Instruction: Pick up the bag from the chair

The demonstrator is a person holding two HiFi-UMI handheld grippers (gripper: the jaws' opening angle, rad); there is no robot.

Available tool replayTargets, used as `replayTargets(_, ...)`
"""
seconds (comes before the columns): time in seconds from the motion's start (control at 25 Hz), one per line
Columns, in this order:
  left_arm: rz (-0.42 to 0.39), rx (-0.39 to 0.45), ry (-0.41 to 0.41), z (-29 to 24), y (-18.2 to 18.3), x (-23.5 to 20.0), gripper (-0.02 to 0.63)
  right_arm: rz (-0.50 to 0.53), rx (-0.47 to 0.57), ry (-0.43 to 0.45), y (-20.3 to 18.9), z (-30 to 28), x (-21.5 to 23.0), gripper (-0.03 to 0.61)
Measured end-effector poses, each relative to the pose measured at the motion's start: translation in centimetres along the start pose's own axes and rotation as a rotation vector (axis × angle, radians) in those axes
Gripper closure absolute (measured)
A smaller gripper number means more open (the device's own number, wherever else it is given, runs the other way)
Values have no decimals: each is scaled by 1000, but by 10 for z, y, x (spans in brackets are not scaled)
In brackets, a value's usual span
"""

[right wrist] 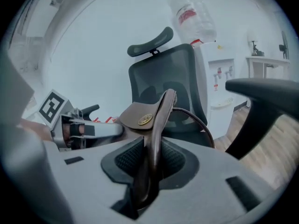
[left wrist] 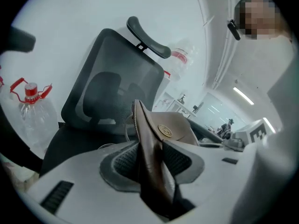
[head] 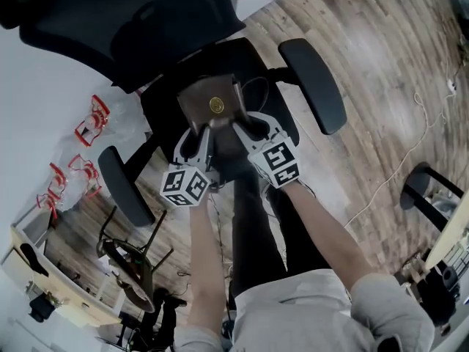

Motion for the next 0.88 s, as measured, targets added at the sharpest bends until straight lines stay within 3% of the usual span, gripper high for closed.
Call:
replayTargets(0.32, -31, 64, -6, 73, 43, 76, 472, 24, 76, -12, 25, 103, -45, 476)
replayTargets(0.88, -136, 195, 31, 180, 120, 203, 472, 84, 240, 57, 77, 257, -99, 474)
Point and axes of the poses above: the fingertips, and each gripper's own axes: z backward along the fingers, x to its right, y out of its top, the point moved 7 cm from there along z, backward along the fingers, and after that the axes turned 13 degrees about -z, right-handed, at the moved point
